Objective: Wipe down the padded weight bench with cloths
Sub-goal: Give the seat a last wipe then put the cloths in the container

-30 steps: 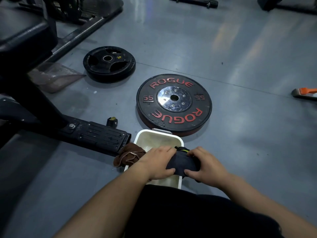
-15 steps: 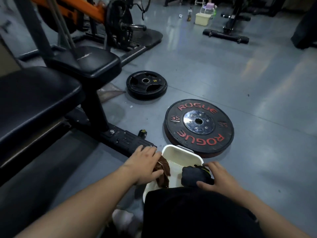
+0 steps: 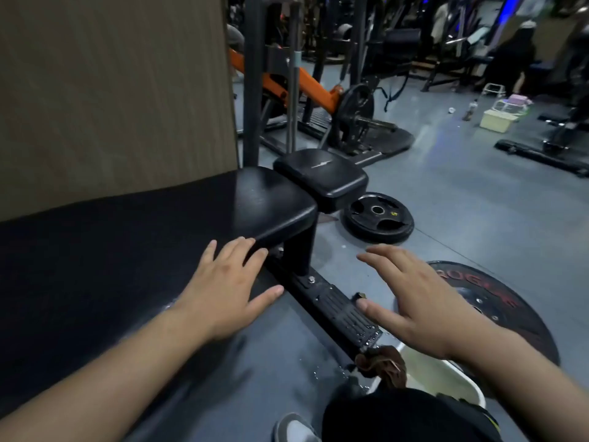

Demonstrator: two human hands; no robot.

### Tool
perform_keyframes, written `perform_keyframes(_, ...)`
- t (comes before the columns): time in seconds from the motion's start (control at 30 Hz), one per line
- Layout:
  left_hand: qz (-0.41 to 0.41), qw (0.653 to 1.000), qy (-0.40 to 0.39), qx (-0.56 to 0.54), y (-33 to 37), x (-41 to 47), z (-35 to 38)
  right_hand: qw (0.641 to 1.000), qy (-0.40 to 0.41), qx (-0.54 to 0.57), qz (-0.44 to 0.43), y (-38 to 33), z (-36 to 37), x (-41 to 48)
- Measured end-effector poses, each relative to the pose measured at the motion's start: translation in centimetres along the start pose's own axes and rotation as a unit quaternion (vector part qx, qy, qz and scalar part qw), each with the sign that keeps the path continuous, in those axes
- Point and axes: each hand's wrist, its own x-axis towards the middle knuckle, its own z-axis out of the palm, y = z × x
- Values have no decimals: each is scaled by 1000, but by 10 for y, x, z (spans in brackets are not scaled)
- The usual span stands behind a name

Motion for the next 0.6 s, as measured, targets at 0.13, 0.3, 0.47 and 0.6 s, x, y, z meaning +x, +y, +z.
perform_keyframes(0.13,-81,996,32,-11,-57,-33,-30,995,19,21,-97,-65,-16,56)
perform_keyframes(0.3,-173,983,61,-22,-115,-78,-55,980,13,31,-196,-147,-27,120)
perform_keyframes(0.47,-260,964,60,8,-168,-135,-70,959,17,42,-278,-230,-23,170)
perform_keyframes(0.6,-339,939,45,18,-197,-183,-76,948,4,39,-316,-293,-11,199)
